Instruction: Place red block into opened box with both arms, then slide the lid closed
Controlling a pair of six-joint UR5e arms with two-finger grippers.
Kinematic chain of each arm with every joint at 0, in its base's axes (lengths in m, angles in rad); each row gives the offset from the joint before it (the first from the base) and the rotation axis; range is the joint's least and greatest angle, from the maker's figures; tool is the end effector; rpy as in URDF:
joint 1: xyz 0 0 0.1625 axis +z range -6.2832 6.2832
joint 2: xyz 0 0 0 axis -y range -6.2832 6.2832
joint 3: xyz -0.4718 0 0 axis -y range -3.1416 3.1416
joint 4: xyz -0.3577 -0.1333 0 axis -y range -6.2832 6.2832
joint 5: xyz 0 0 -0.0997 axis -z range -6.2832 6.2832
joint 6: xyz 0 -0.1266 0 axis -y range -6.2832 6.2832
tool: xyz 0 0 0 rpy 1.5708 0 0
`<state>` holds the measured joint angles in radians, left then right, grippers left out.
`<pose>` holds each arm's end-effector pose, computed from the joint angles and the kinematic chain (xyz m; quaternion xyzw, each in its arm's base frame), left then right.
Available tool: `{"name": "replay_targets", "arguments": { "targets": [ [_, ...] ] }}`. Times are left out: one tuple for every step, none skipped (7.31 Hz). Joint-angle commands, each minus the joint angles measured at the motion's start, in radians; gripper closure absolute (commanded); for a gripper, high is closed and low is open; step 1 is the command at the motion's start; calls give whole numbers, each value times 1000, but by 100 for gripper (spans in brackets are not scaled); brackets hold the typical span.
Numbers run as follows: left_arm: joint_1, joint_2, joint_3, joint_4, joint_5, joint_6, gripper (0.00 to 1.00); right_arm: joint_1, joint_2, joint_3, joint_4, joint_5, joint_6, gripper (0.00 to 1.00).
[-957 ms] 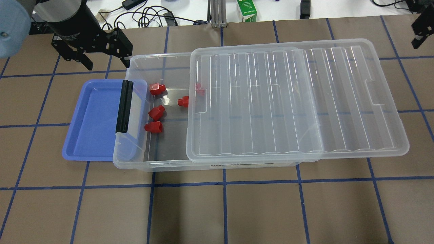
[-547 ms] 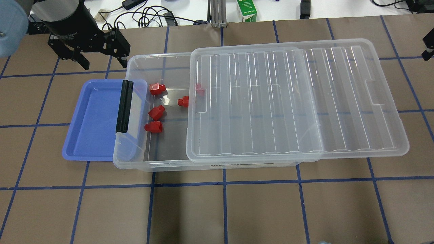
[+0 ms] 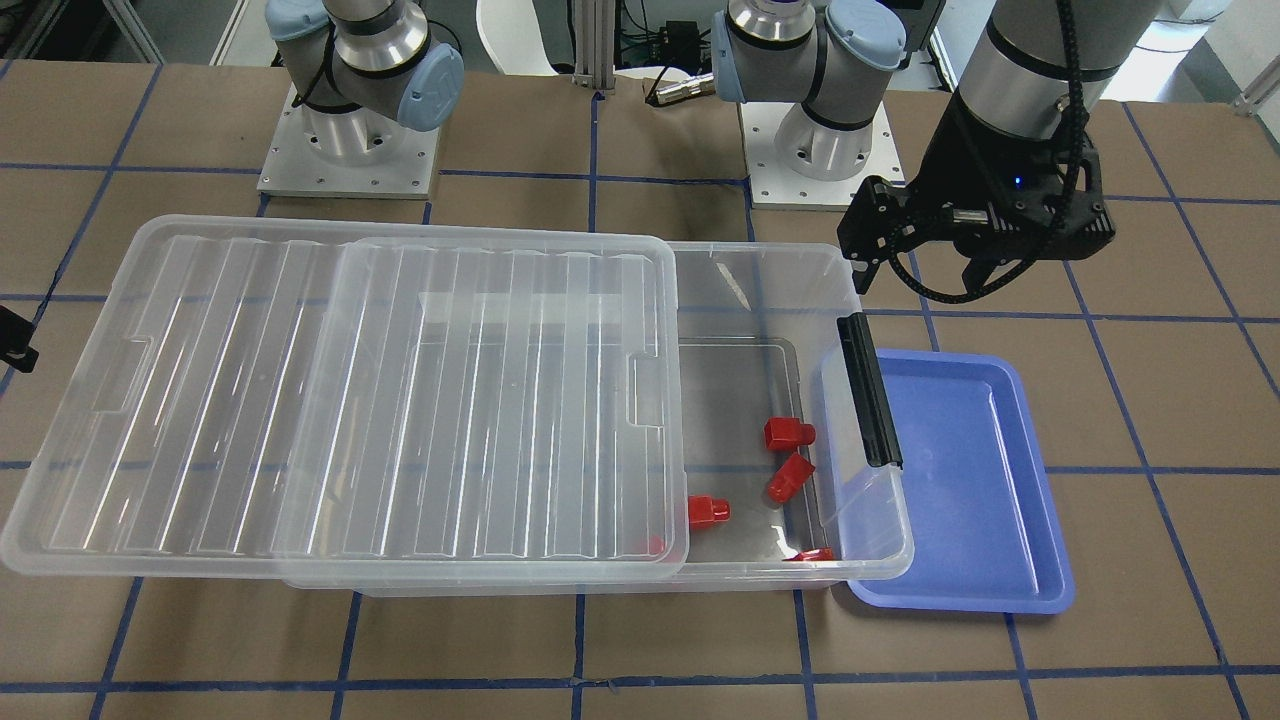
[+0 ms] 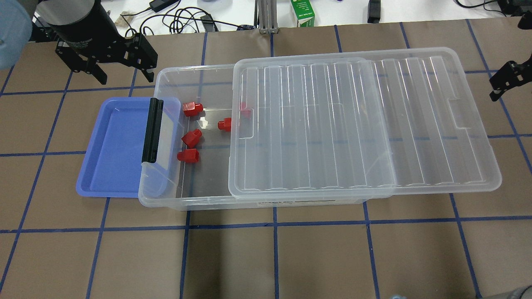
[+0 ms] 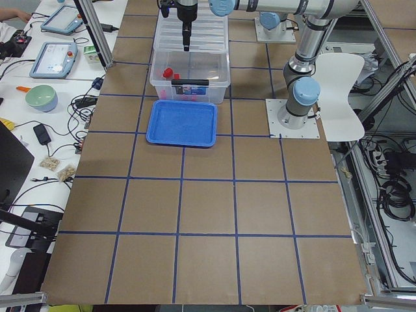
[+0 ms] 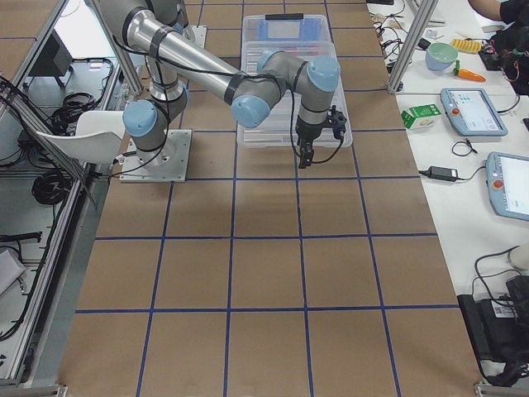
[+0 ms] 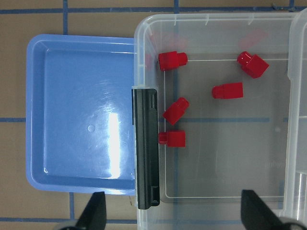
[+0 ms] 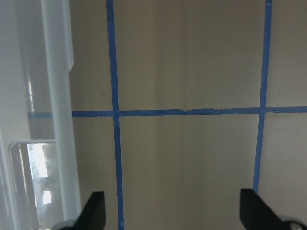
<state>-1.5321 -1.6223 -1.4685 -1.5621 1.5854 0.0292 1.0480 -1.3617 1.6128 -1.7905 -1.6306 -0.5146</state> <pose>-0.1125 -0.4933 0.5314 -0.0050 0.9995 -0.0295 0.0083 -0.1607 -0.5307 0.4057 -0.0036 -0.9994 -0.0284 0.0182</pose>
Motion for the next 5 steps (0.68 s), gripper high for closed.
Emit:
{"name": "replay_targets", "arguments": {
  "targets": [
    [0, 4, -1, 1, 4, 0, 0, 1, 16, 36, -41, 1, 4, 0],
    [0, 4, -1, 1, 5, 0, 0, 4, 16, 38, -41, 6, 7, 0],
    [0, 4, -1, 1, 5, 0, 0, 4, 24, 39, -38, 47, 10, 0],
    [0, 4, -1, 1, 5, 0, 0, 15, 16, 41, -33, 54, 21, 0],
    [0, 4, -1, 1, 4, -2, 0, 39, 19, 41, -30, 60, 39, 0]
  ]
}}
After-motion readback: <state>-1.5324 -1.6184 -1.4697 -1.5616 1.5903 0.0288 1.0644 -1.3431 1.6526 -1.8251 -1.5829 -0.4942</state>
